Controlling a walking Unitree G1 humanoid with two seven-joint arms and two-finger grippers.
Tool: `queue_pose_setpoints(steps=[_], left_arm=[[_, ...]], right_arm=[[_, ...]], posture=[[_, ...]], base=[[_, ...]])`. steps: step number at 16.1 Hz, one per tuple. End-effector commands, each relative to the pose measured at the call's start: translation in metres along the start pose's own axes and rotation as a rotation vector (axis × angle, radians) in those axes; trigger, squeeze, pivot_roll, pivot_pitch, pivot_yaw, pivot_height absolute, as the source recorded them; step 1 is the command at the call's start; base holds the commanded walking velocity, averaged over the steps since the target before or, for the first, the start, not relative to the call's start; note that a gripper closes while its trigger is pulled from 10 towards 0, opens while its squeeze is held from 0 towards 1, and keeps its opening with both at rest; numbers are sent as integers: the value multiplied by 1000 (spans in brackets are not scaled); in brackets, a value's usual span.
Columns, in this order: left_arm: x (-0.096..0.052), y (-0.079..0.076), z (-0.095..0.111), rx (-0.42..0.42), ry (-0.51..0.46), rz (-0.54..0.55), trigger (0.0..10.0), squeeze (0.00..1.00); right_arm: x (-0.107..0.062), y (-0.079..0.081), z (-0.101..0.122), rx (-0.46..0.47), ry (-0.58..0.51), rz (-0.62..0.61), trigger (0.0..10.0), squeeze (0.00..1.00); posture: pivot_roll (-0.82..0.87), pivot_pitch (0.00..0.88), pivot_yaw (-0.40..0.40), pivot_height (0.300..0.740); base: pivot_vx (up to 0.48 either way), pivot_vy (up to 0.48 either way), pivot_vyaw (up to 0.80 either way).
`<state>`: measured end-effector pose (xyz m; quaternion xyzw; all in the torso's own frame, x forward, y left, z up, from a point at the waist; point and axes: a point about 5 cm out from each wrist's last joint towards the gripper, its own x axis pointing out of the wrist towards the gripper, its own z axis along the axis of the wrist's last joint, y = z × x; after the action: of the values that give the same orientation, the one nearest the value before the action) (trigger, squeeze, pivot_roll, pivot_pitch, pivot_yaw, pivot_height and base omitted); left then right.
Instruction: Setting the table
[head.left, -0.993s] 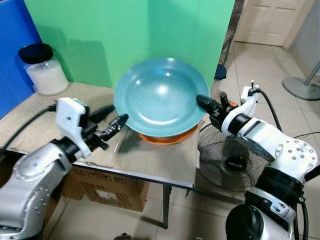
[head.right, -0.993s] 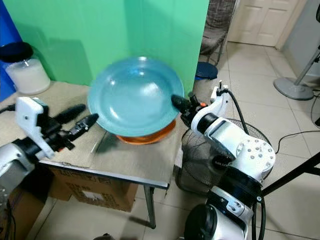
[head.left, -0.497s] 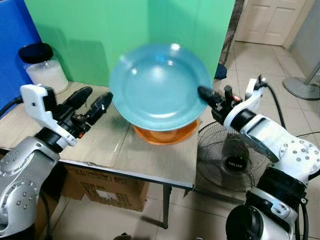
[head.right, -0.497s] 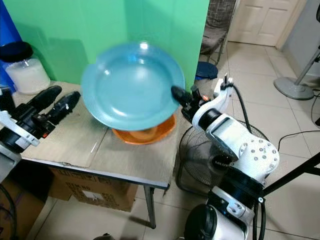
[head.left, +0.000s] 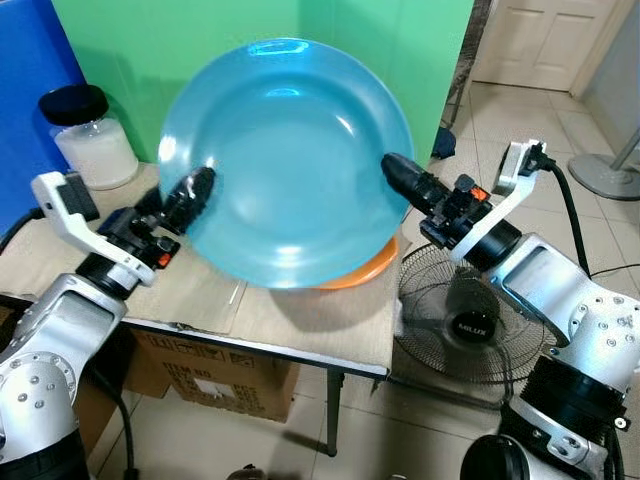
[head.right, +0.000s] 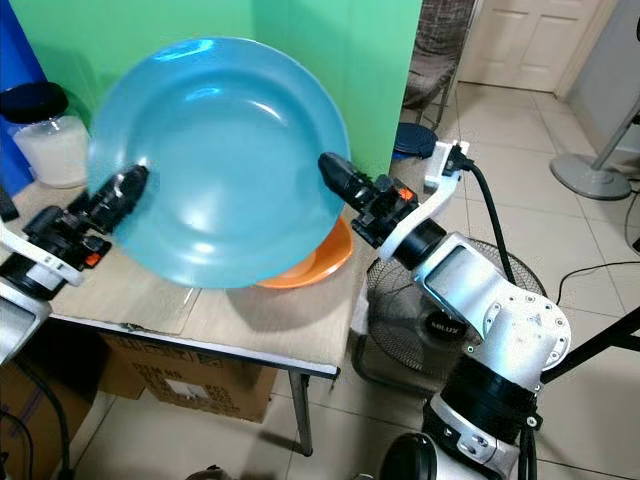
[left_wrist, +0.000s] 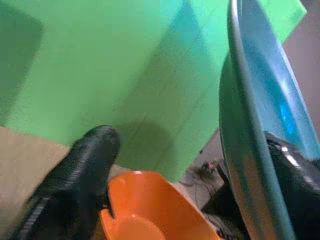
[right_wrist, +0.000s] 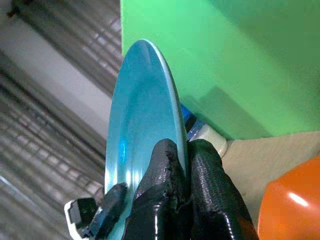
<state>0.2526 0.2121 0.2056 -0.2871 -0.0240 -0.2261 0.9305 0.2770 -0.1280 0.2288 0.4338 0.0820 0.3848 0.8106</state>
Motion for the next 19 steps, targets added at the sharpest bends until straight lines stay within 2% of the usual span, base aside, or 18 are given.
queue_pose_setpoints(steps=[1, 5, 9, 16, 18, 19], left_arm=[[0, 2, -6, -13, 48, 7, 0, 0], [0, 1, -3, -30, 47, 11, 0, 0], [0, -5, -2, -58, 42, -34, 0, 0], [0, -2, -5, -53, 63, -18, 0, 0], [0, -2, -4, -54, 59, -22, 0, 0], [0, -2, -3, -55, 57, -26, 0, 0]], right_arm=[[1, 11, 1, -23, -5, 80, 0, 0], [1, 9, -1, -64, 0, 63, 0, 0], [4, 7, -3, -86, 10, 44, 0, 0], [5, 4, -4, -112, 16, 41, 0, 0], [5, 4, -5, -117, 19, 41, 2314, 0], [5, 4, -5, -120, 22, 41, 7529, 0]], posture=[[135, 0, 27, 740], [142, 0, 26, 740], [142, 0, 22, 740], [146, 0, 20, 740], [145, 0, 19, 740], [145, 0, 18, 740]], base=[[0, 0, 0], [0, 0, 0], [0, 0, 0], [0, 0, 0], [0, 0, 0], [0, 0, 0]])
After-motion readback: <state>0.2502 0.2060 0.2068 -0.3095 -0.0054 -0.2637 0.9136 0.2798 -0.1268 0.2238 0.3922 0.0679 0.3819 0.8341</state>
